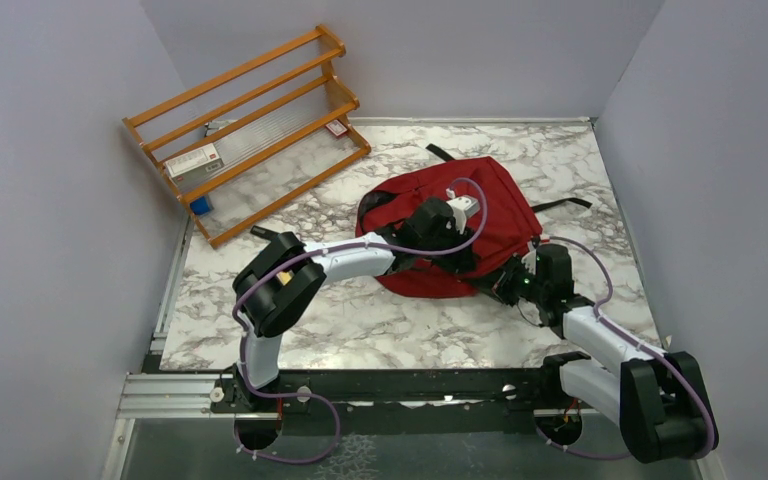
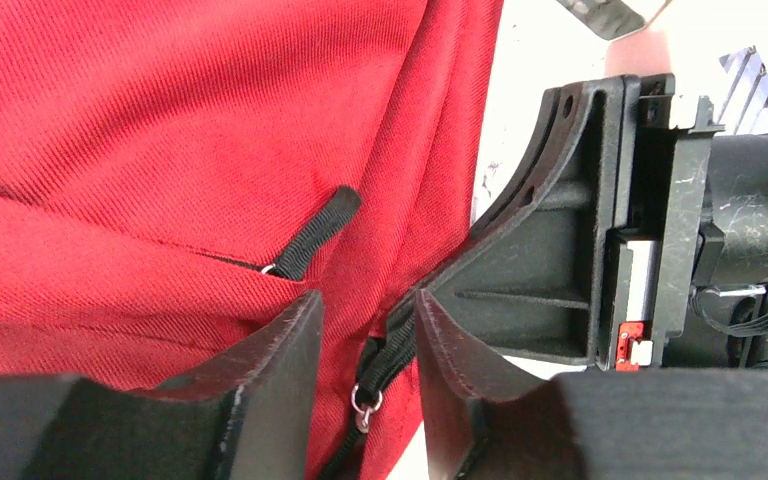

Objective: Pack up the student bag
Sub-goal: Zip the student bag at the center of the board.

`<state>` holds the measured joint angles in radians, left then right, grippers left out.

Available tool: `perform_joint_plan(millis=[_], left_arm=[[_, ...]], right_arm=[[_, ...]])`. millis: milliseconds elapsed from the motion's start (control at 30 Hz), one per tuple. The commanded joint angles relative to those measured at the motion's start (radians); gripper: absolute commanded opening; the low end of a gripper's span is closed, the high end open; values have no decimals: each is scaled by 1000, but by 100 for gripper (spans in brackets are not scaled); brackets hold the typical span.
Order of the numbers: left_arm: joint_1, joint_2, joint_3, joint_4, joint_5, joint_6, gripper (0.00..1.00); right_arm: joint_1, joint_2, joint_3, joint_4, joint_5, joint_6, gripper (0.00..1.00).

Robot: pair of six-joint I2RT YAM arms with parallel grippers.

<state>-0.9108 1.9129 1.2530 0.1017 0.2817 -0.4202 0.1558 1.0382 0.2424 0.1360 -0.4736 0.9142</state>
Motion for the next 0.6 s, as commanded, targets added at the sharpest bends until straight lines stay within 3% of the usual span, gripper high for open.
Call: perform_joint_plan(millis=[0, 300, 567], left_arm=[[6, -33, -12, -83, -31, -67, 43], [6, 10, -5, -91, -5, -110, 48], [6, 38, 25, -113, 9, 8, 49]], right_arm=[[8, 8, -24, -13, 17, -17, 1], [8, 46, -68, 55, 15, -25, 1], [8, 64, -80, 77, 17, -24, 1]])
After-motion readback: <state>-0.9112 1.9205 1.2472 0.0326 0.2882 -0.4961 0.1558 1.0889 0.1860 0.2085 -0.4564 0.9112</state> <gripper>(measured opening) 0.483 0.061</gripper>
